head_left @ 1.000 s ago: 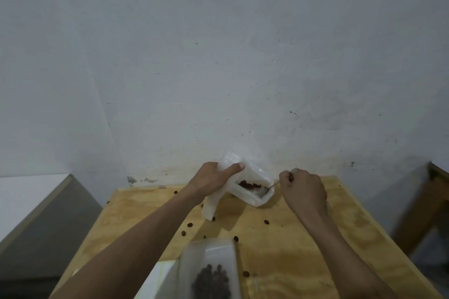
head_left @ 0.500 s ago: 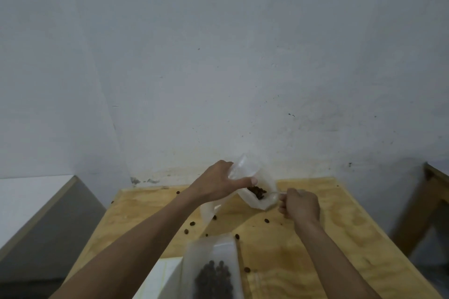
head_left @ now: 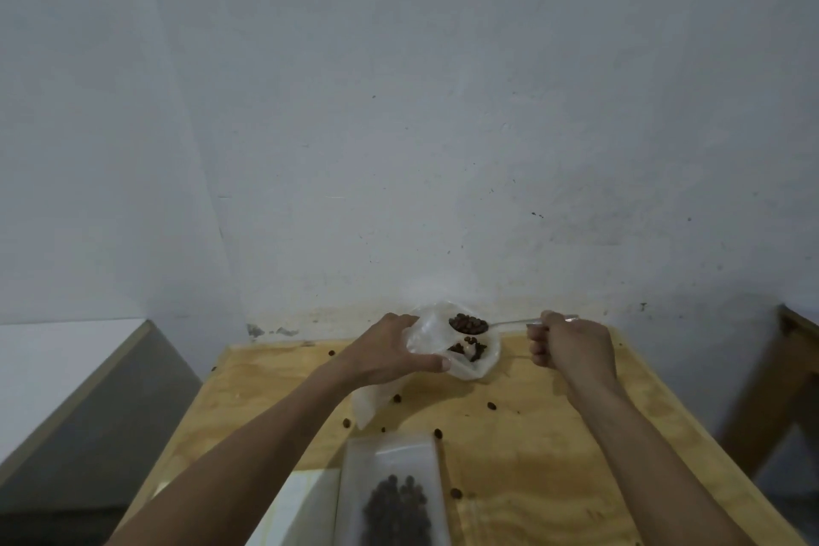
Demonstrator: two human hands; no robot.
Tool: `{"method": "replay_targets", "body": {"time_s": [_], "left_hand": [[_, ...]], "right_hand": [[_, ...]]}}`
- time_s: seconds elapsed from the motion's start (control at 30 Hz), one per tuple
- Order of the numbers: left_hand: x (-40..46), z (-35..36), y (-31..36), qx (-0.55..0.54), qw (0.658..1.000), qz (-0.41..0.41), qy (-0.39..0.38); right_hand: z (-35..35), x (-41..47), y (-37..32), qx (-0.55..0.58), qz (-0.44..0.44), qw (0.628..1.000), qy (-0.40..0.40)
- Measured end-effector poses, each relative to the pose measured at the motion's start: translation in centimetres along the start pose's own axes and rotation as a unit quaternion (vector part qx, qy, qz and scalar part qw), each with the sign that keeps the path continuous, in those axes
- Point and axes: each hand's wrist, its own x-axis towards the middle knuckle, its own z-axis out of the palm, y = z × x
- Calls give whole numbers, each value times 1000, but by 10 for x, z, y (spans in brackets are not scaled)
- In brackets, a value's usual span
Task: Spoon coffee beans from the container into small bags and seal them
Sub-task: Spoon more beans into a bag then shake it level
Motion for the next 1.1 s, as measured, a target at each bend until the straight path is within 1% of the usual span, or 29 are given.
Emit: {"method": "replay_targets", "body": {"time_s": [0.13,0.23,0.3,0.37,0.43,0.5,0.57,0.6,0.67,0.77,0.83,0.9,1.03,1.1], "left_hand": [[0,3,2,-1,1000,-7,-2],[4,6,-3,-1,1000,1,1],[4,5,-3,-3,1000,0,1],[5,3,-4,-12,1000,-15,3],[7,3,-3,-22,999,-25,5],[8,4,1,-34,999,-17,7],[10,8,5,-56,998,-2,9],[10,10,8,-65,998,4,5],[13,18,8,-74,997,-1,3],[18,33,7,-51,998,-41,-5],[21,40,9,-101,991,-90,-9],[22,40,14,-142,983,-113,-2],[28,37,25,-138,984,-113,30],[29,31,30,-135,984,-101,50]], "right_hand": [[6,-13,-19,-56,-54,996,-38],[14,-22,-25,-128,-141,980,-62],[16,-20,-25,-164,-208,963,-38],[13,-14,-22,-223,-286,932,10],[12,-13,-14,-309,-339,888,38],[14,-18,-2,-399,-351,846,45],[19,-21,13,-461,-337,819,48],[20,-21,19,-470,-326,819,54],[20,-20,25,-462,-306,830,69],[19,-22,24,-463,-266,842,74],[18,-24,24,-454,-237,856,73],[16,-24,26,-448,-221,863,70],[15,-28,28,-445,-221,866,63],[14,-23,32,-422,-202,881,71]]}}
